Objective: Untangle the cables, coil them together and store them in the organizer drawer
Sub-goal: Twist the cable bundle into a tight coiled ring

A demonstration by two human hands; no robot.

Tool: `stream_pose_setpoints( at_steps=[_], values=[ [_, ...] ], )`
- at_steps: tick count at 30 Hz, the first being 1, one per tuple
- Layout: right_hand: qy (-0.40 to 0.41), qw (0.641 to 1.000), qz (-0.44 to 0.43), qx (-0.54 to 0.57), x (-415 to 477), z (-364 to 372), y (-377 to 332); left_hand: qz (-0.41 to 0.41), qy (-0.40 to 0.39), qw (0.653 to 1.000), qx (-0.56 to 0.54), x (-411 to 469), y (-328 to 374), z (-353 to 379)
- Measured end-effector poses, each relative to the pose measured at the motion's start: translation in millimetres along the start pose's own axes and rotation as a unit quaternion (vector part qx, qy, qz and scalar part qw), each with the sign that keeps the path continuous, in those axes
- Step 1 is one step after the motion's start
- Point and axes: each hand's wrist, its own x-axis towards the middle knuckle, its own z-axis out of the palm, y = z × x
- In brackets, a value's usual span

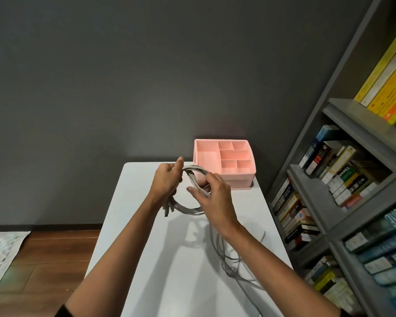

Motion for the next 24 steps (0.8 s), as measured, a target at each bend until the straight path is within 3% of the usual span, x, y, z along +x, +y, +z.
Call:
stream_pose_setpoints(
  at_steps=[3, 6, 11, 17, 22, 24],
  values=[
    [0.001, 0.99, 0.117, 0.082, 2, 3, -9, 0.003, 0.019, 0.999, -0.025, -2, 4, 5],
    [-0.052, 0.965, 0.204, 0.159, 10, -3, -12, 0.017, 0.018, 0.999, -0.027, -2, 7, 8],
    [-0.119, 0.942, 0.216, 0.227, 28, -20, -4, 0.053, 0.004, 0.998, 0.02, -1, 8, 5],
    [-0.125, 0.956, 0.203, 0.168, 38, -31, 1, 0.091, -0.007, 0.995, 0.047, -4, 9, 8],
    [-0.261, 0.931, 0.197, 0.161, 47, -50, -1, 0.094, -0.047, 0.993, 0.05, -6, 10, 5],
    [-0.28, 0.929, 0.184, 0.159, 49, -54, 0, 0.093, -0.05, 0.993, 0.045, -7, 11, 4]
  ],
)
